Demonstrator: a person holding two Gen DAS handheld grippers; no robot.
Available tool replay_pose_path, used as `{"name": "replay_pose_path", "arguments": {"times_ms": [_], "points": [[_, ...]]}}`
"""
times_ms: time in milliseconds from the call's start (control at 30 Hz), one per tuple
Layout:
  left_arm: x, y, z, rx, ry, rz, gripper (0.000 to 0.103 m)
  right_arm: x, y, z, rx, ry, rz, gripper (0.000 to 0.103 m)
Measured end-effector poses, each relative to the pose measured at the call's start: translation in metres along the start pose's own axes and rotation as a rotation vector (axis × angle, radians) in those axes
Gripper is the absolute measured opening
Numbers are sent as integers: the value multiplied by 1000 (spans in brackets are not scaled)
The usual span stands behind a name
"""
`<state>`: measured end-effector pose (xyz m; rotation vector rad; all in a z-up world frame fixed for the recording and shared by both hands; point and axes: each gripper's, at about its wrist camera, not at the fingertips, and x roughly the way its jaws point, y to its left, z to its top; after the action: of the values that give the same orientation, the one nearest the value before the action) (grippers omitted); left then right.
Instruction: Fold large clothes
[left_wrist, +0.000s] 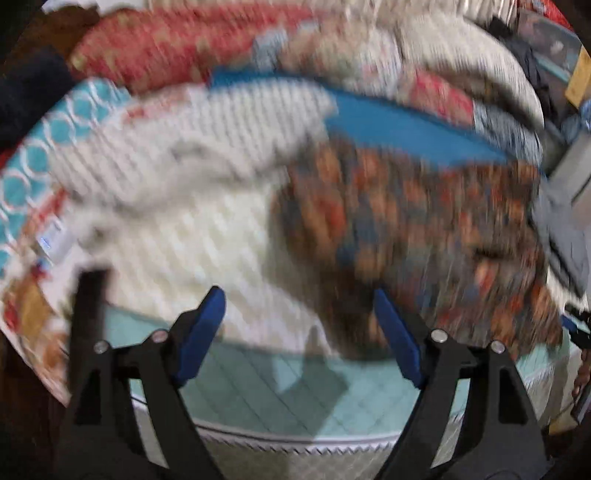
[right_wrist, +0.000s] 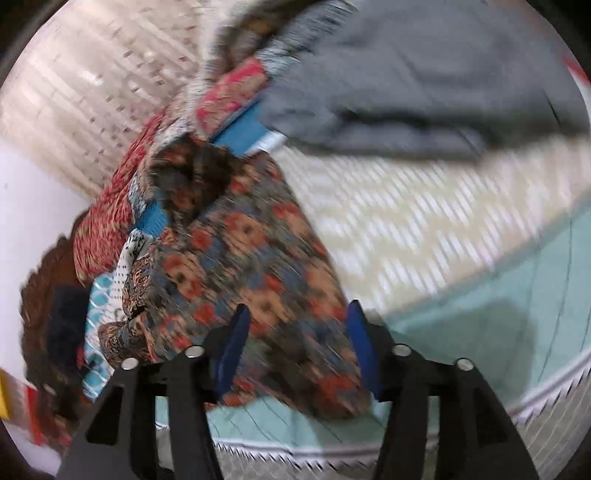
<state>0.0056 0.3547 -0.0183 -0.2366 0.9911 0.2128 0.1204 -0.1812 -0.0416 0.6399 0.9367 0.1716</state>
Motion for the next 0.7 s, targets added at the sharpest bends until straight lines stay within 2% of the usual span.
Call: {"name": "replay_pose_path", "arguments": {"times_ms": [133, 233, 267, 300, 333, 367, 400, 433, 533, 600, 700], "points": [[28, -11, -20, 19, 11, -6, 87, -1, -18, -14, 12, -4, -32, 16], [46, -30, -21, 39, 37, -38, 87, 1, -13, -19, -49, -7, -67, 16], [50, -39, -20, 58, 39, -51, 82, 5, -8, -21, -81, 26, -56, 19], [53, -48, -19, 84, 45, -58, 71, 10, 3, -23, -106, 69, -44, 42], [53, -55, -18, 98, 62, -72, 34, 13, 10, -25, -110, 103, -22, 56], [55, -62, -14, 108, 112, -109, 4, 16, 15, -26, -95, 143, 24, 63], [50, -64, -7, 94, 129, -136, 4, 13, 22, -23, -54, 157, 85, 64], [39, -64, -2, 79, 108, -155, 3, 6, 29, -19, -44, 151, 129, 65], [-29, -61, 33, 80, -47, -246, 3, -40, 73, 10, -72, 65, 289, 65], [-93, -55, 63, 67, -184, -322, 2, -82, 110, 38, -124, -19, 361, 67], [-198, -43, 97, 62, -465, -373, 0, -147, 166, 74, -205, -145, 491, 68]]}}
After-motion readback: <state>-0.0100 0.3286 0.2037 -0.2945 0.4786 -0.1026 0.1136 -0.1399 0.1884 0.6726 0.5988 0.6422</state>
